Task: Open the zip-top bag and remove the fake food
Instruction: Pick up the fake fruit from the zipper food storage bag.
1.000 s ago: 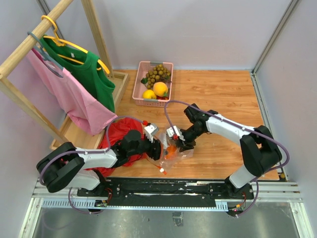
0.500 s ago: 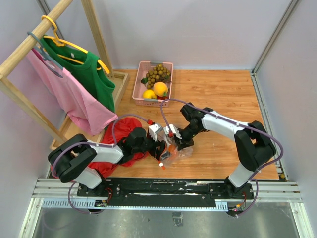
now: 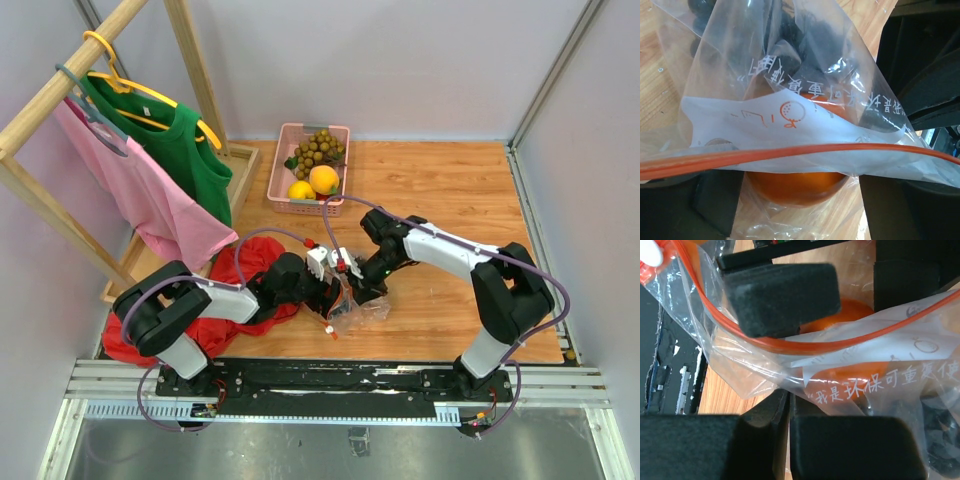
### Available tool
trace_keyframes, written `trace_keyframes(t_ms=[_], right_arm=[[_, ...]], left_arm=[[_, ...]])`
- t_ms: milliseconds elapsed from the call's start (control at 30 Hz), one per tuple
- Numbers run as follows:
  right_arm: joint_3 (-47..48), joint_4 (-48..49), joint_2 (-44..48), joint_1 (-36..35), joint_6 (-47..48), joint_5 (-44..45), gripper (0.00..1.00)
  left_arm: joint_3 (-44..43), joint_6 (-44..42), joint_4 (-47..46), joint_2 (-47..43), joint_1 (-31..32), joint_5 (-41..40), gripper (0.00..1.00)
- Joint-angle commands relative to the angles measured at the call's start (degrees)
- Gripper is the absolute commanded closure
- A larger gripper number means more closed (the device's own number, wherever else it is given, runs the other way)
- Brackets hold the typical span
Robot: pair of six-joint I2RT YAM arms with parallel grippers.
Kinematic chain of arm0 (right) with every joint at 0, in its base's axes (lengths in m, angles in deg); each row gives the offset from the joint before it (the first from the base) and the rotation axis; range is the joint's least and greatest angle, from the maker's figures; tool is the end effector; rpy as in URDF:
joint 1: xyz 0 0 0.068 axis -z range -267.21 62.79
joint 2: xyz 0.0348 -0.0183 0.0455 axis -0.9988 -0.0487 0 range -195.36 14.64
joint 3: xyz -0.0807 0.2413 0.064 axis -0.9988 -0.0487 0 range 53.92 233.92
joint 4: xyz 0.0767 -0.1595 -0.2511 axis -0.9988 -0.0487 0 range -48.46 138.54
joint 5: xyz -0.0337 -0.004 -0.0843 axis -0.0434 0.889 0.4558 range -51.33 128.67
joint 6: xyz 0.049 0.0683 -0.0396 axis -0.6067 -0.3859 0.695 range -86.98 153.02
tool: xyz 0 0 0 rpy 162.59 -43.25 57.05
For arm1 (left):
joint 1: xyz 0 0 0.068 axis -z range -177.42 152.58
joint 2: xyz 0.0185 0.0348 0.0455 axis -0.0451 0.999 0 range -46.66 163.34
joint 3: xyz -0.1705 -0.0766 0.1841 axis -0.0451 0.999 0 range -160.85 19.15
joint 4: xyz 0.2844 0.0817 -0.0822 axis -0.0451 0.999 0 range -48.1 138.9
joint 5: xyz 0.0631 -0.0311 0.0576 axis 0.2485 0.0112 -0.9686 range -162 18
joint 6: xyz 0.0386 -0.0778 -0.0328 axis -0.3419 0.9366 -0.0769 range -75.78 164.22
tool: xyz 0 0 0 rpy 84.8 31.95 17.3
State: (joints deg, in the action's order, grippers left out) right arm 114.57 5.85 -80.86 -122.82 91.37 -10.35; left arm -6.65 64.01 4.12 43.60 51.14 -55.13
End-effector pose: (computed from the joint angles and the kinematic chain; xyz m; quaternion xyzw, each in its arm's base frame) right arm 0.2453 0.2534 0.1214 -0.6920 0.5842 0.3848 0.1780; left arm 0.2064 -0.2704 0.0588 0.2837 0.7964 -0.3950 0.3595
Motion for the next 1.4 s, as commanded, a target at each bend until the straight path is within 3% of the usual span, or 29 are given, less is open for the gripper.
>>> trace_keyframes(t_ms=[0,100,200,433,733,967,1100,1200,1367], right_arm=[[1.9,2.2,-0.7,-1.1,-2.2,-1.7,0.98],[1.1,2.4,0.1,-1.1,-1.4,0.4,0.98],[-0.2,3.2,1.2,-1.0,-0.9,2.8,0.99],[-1.5,4.0,2.0,-0.3,-0.6,6.9,0.99],[-2.2,4.0,2.6,-0.2,0.1,7.3,0.99],[-3.1,4.0,3.7,-0.2,0.8,5.7,0.99],[-2.9,5.3,3.2,-0.9,-1.8,5.1,0.96],[-2.5,6.2,2.5,-1.2,-3.9,4.5,0.91],[-2.5,6.5,1.8,-1.6,-5.0,4.5,0.91]], left_arm=[[-2.3,-2.9,-0.3,-0.3,2.2,2.5,0.23],[-1.0,-1.3,-0.7,-2.7,2.2,0.7,0.38],[0.6,0.4,-0.6,-5.9,2.2,-1.8,0.4],[5.3,5.2,0.0,-11.9,2.2,-6.3,0.33],[7.1,10.1,0.1,-13.0,2.2,-8.9,0.24],[5.8,9.8,3.2,-11.5,2.2,-9.3,0.23],[4.4,10.0,4.2,-9.9,2.2,-8.5,0.16],[3.3,12.5,5.3,-8.2,2.2,-8.1,0.07],[1.9,18.4,5.6,-4.3,1.3,-4.6,0.05]])
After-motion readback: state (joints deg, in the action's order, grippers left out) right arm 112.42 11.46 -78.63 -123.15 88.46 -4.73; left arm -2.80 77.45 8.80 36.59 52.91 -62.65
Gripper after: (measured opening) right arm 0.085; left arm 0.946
